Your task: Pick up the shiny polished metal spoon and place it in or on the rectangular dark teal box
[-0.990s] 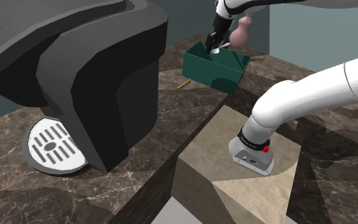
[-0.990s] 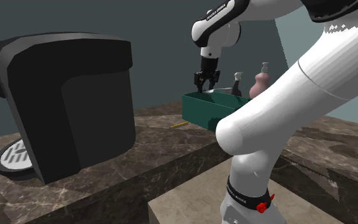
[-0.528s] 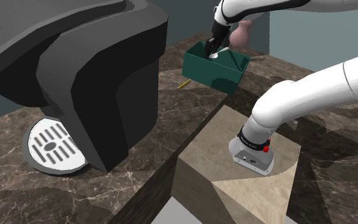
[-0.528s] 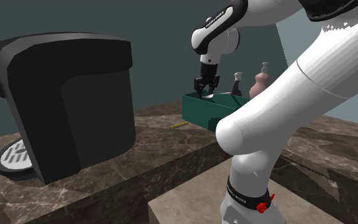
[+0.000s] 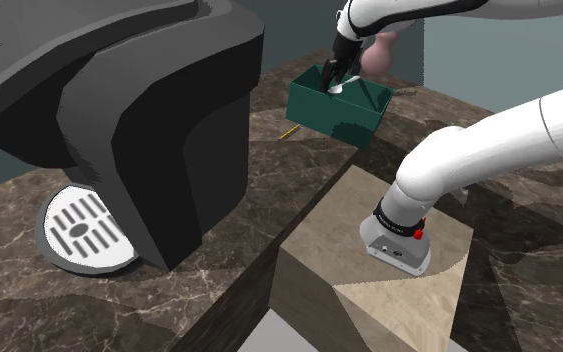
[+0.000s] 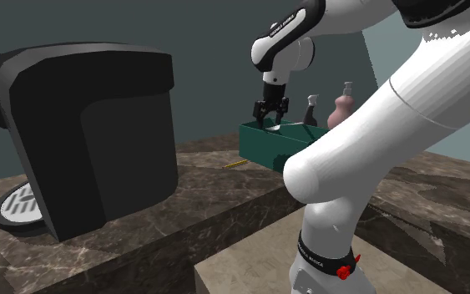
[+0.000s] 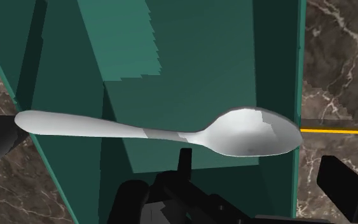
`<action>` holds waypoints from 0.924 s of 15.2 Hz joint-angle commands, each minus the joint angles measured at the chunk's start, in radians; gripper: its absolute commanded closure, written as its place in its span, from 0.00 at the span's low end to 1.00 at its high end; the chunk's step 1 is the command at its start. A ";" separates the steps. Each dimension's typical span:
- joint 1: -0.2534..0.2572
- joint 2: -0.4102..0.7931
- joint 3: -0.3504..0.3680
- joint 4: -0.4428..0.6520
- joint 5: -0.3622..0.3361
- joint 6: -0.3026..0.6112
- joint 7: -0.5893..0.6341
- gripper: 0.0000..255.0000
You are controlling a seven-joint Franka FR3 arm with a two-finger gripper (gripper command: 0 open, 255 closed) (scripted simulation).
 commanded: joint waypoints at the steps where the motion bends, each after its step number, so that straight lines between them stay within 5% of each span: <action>1: 0.000 0.000 0.000 0.000 0.000 0.000 0.000 0.00; 6: 0.001 -0.045 0.017 0.095 0.008 -0.140 0.000 0.00; 14: 0.001 -0.045 0.017 0.095 0.008 -0.140 0.000 0.00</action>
